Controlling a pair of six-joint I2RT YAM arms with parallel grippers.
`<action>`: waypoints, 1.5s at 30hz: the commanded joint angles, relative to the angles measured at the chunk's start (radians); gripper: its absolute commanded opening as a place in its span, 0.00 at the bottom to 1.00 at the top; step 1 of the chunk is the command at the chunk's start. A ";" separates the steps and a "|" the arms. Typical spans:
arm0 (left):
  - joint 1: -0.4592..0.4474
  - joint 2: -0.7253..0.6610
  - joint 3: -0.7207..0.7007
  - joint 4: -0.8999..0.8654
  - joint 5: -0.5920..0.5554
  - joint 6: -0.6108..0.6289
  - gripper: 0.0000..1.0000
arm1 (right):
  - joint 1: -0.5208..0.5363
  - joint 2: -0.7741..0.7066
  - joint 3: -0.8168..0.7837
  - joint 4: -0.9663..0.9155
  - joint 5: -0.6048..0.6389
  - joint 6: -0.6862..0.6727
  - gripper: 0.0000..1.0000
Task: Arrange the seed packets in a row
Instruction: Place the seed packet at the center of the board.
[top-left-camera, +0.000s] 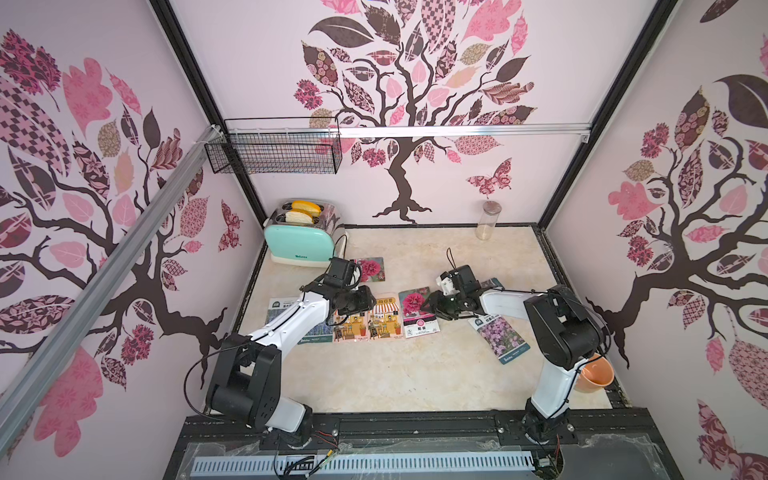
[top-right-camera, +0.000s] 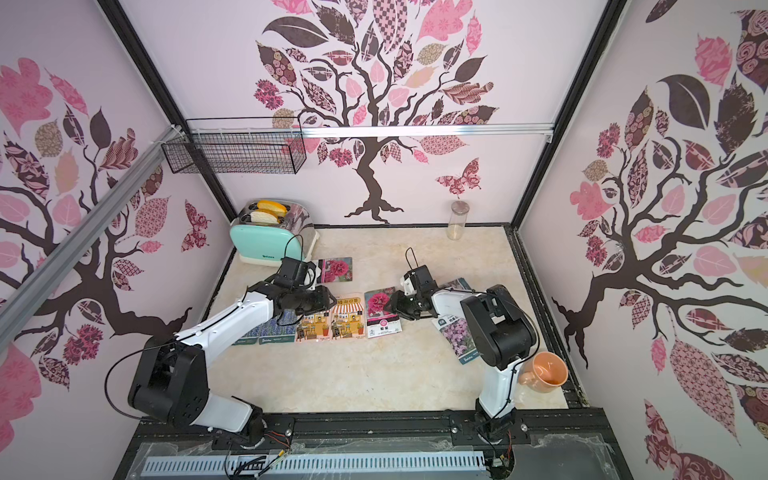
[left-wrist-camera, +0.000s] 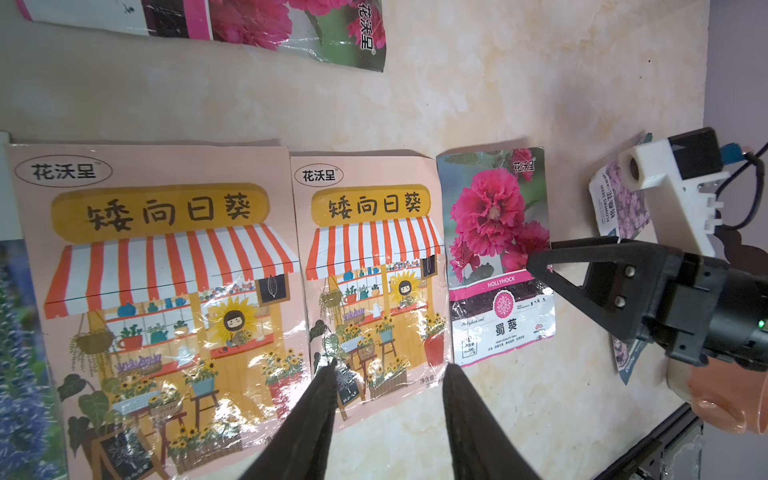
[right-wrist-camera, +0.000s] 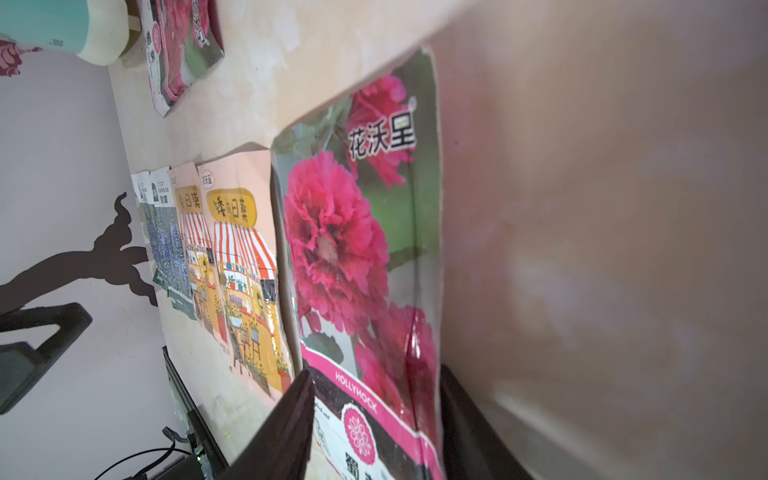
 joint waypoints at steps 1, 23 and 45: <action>0.006 0.014 0.003 -0.002 0.005 0.010 0.45 | 0.002 0.017 -0.038 -0.121 0.127 0.024 0.53; 0.226 0.214 0.221 0.074 -0.141 -0.036 0.47 | 0.011 0.169 0.481 -0.282 0.309 -0.183 0.63; 0.302 0.603 0.422 0.150 -0.157 0.028 0.45 | 0.017 0.664 1.014 -0.249 0.018 -0.104 0.61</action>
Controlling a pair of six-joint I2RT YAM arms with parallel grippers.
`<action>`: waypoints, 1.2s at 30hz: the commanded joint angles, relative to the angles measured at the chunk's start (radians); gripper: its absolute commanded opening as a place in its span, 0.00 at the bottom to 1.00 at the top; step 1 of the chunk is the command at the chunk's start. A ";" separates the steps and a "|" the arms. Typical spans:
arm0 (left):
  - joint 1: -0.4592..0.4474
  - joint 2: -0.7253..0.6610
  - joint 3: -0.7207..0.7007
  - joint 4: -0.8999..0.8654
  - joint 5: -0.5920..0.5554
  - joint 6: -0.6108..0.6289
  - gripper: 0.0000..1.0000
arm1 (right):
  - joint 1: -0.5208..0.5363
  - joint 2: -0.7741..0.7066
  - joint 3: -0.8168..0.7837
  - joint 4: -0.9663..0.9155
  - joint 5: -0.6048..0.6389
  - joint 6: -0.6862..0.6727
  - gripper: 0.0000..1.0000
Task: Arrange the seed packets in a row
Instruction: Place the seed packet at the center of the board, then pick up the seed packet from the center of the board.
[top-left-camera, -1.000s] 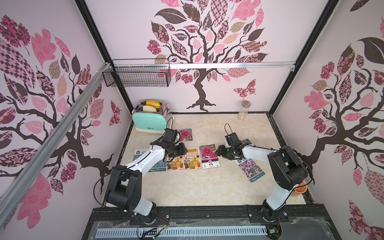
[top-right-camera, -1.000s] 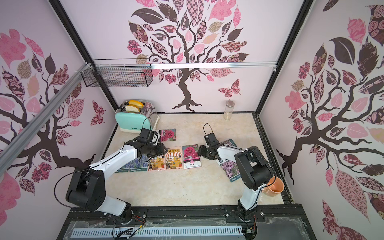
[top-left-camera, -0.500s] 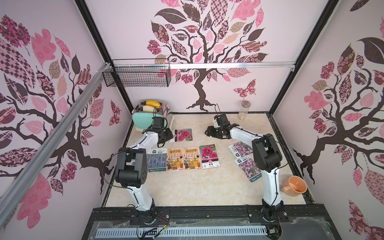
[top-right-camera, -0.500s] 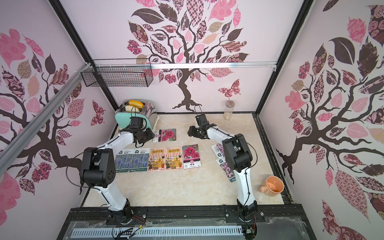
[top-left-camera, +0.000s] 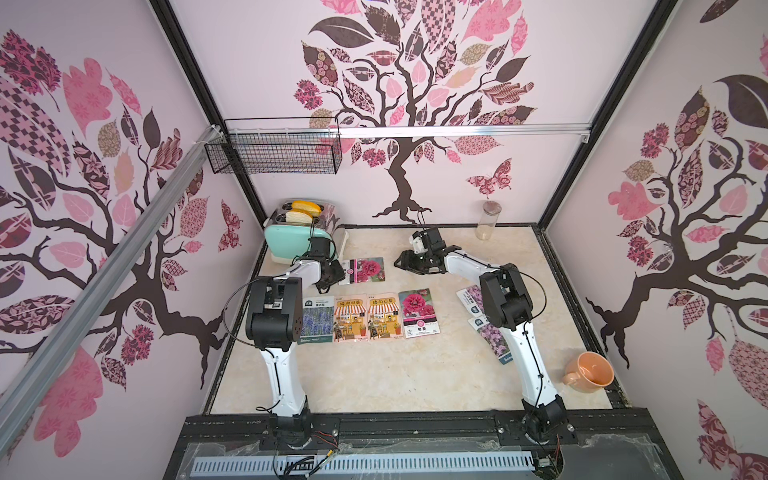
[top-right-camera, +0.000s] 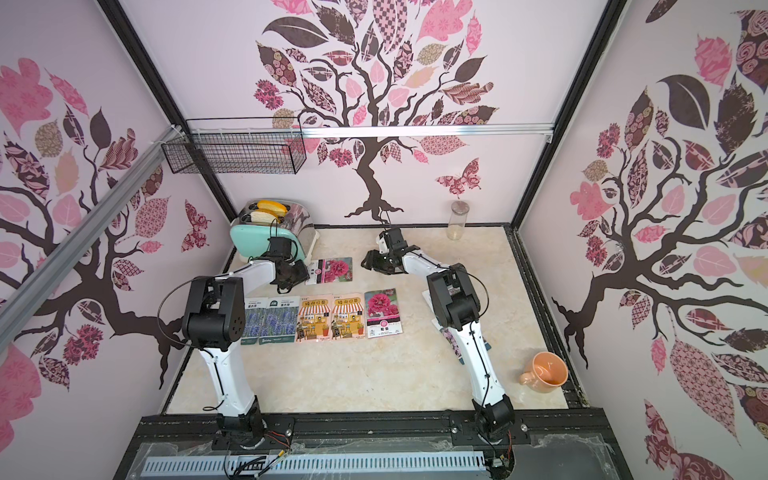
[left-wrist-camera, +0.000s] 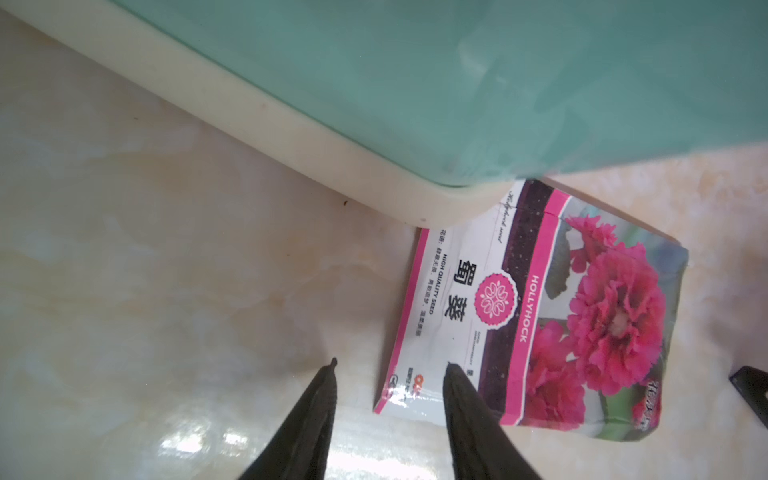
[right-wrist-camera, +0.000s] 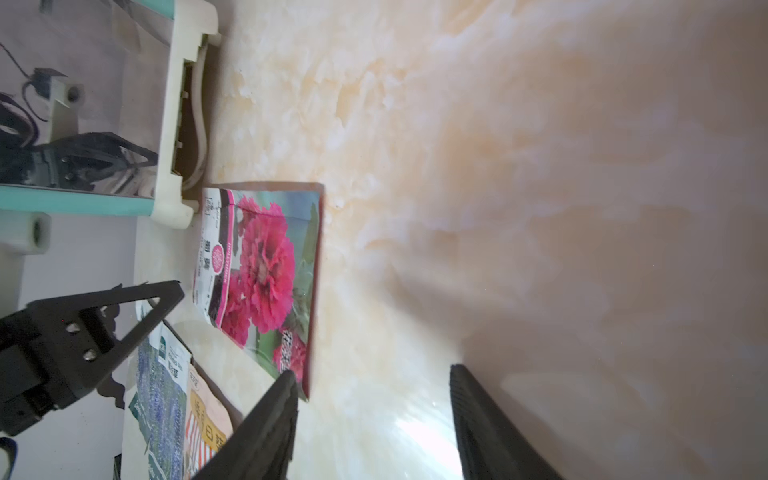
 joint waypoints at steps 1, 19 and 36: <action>0.003 0.056 0.046 0.011 0.039 0.029 0.45 | 0.005 0.046 0.026 -0.032 -0.017 0.029 0.61; -0.116 0.175 0.165 -0.100 0.080 0.089 0.45 | 0.017 0.102 0.062 -0.024 -0.027 0.067 0.59; -0.246 0.264 0.345 -0.210 0.153 0.097 0.44 | -0.047 0.077 0.006 -0.003 0.007 0.055 0.58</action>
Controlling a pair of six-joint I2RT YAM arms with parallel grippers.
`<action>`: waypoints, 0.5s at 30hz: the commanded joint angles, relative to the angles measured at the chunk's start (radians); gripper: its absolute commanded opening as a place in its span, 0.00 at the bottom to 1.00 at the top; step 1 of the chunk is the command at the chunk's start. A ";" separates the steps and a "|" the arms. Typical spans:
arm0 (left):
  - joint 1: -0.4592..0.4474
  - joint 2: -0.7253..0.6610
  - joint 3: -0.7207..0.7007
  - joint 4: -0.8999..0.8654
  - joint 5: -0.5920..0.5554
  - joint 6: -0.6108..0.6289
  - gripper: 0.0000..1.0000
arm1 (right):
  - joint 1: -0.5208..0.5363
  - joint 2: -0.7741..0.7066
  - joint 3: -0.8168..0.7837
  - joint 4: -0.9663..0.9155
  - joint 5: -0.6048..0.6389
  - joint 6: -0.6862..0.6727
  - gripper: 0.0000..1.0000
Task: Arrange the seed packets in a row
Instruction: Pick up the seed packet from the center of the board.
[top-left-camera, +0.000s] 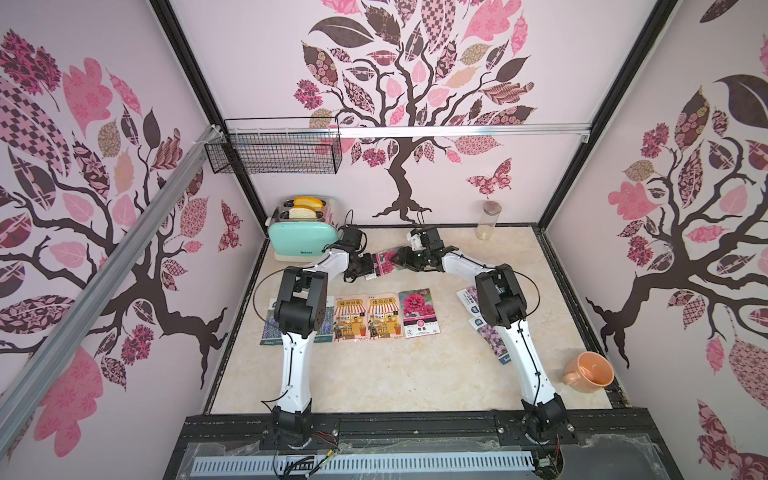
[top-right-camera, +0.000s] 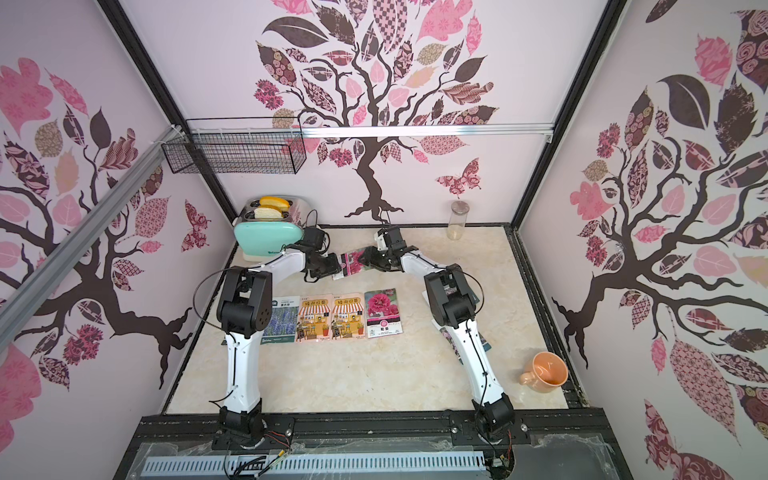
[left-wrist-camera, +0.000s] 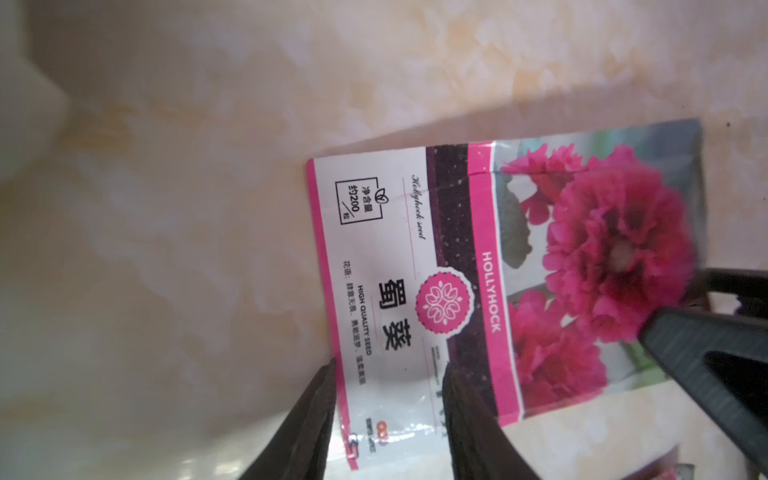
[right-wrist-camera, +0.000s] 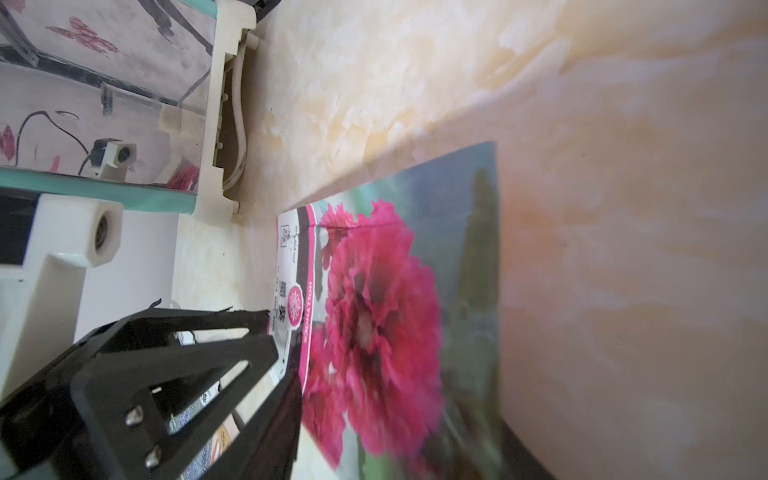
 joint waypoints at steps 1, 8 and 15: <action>-0.047 0.062 0.027 -0.082 0.051 0.011 0.44 | -0.047 0.005 -0.060 -0.072 0.035 -0.005 0.58; -0.060 0.077 0.053 -0.080 0.068 0.006 0.44 | -0.121 -0.006 -0.058 -0.077 -0.003 -0.036 0.21; -0.059 0.045 0.063 -0.045 0.068 0.025 0.44 | -0.154 0.001 -0.023 -0.046 -0.058 -0.091 0.00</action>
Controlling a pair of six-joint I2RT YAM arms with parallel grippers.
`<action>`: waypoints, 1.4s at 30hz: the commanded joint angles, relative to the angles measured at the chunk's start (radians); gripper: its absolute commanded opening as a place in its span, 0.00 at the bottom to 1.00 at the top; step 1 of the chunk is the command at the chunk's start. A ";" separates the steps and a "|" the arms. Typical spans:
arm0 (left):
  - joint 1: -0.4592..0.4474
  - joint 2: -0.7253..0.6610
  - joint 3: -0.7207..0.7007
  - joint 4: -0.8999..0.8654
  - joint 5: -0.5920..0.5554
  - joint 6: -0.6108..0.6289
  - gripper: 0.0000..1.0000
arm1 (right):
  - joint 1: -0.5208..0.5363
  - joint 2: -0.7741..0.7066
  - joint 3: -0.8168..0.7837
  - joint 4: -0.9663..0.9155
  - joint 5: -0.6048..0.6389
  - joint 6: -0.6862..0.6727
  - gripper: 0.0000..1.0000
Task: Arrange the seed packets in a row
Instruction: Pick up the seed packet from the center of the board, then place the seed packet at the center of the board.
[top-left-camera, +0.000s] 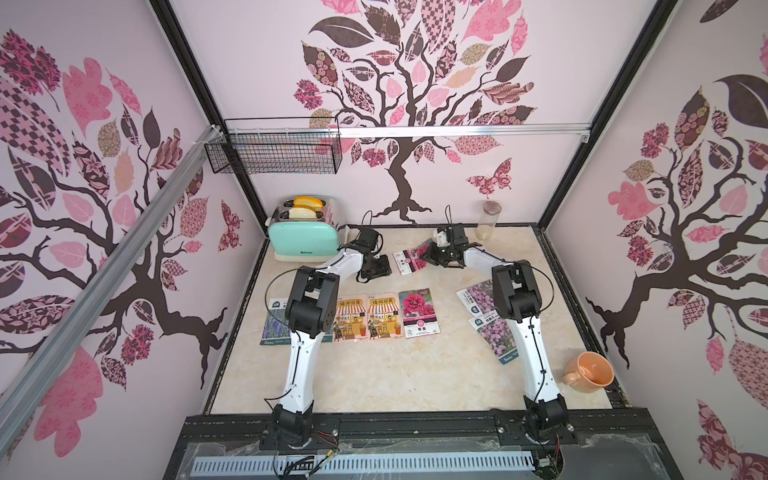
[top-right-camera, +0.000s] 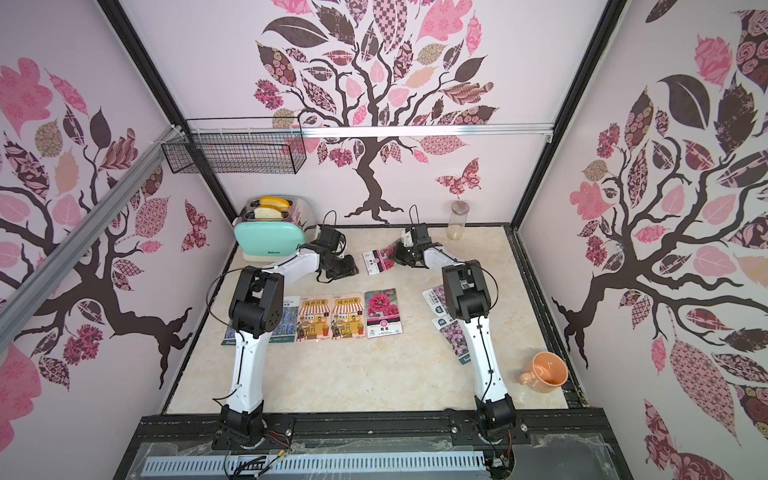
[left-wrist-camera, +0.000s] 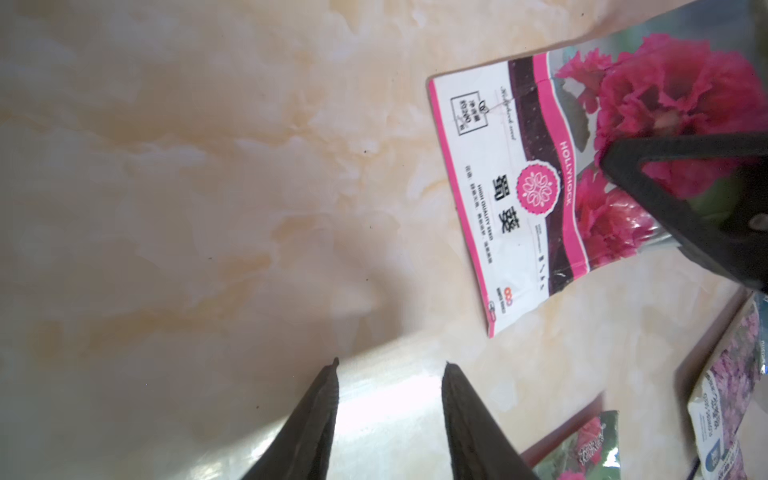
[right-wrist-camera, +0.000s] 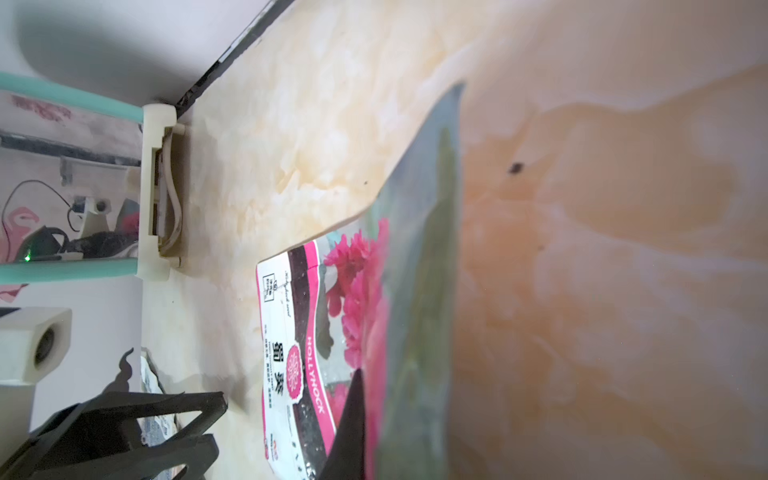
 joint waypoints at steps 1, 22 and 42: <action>0.004 0.005 0.014 -0.017 -0.002 0.029 0.45 | 0.004 0.016 0.029 -0.011 -0.054 -0.041 0.00; 0.030 -0.361 -0.146 0.057 0.187 0.244 0.55 | -0.088 -0.378 -0.295 -0.161 -0.637 -0.443 0.00; 0.005 -0.434 -0.292 0.125 0.397 0.270 0.56 | 0.042 -0.445 -0.360 -0.241 -0.635 -0.529 0.00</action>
